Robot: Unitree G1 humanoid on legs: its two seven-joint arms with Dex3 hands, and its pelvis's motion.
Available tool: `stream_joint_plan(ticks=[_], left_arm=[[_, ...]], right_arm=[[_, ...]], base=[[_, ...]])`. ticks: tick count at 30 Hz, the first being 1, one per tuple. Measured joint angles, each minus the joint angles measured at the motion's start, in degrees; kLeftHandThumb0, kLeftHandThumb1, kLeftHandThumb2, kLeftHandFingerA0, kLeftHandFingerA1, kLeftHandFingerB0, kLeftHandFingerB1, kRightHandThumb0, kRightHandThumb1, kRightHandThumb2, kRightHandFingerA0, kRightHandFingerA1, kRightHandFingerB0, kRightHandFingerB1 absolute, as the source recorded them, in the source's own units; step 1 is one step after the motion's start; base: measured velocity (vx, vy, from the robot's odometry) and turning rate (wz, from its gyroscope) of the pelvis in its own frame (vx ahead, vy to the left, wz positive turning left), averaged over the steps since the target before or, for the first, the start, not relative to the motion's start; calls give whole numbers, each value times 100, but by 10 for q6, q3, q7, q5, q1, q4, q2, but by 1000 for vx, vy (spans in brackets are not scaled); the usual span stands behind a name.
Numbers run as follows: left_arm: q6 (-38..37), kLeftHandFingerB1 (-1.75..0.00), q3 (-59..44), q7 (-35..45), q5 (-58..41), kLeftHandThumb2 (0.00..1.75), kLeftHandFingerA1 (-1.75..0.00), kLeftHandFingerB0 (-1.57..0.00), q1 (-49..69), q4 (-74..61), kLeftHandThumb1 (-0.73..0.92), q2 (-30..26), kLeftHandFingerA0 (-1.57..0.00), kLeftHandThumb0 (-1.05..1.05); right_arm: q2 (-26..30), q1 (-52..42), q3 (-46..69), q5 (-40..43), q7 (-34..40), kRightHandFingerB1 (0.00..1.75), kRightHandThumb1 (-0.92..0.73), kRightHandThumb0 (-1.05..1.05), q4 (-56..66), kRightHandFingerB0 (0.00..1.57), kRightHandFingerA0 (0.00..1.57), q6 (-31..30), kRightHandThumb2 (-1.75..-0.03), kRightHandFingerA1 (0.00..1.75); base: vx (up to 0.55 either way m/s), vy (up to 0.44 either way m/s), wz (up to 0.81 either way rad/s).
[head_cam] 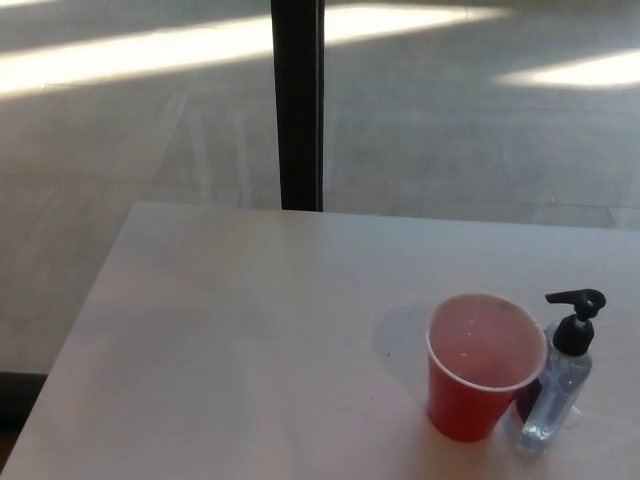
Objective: The robot uses its right hand fist to press the hand soap kept in the middle of the table to get liquid hand soap out
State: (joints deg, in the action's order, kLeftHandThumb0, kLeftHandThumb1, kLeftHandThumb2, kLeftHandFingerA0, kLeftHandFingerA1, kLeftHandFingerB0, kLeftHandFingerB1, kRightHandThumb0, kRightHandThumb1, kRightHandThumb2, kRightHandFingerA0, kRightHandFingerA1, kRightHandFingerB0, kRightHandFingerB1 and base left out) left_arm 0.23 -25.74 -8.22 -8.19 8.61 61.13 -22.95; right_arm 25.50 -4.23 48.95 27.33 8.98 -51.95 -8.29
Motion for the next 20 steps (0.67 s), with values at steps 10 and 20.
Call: stream_joint_plan(ticks=[10,20], left_arm=[[0,-83,5,0,1,110,-97,-65,-3,-4,50,0,-88,-35],[0,-83,6,0,1,110,-98,-66,5,-9,50,0,-90,-35]], right_arm=[[0,-4,-16,-1,-1,82,-67,-40,3,77,89,3,-60,102],[-3,-10,-20,0,-2,68,-69,-38,14,66,86,4,-59,94]], base=[[0,0,0],[0,0,0]])
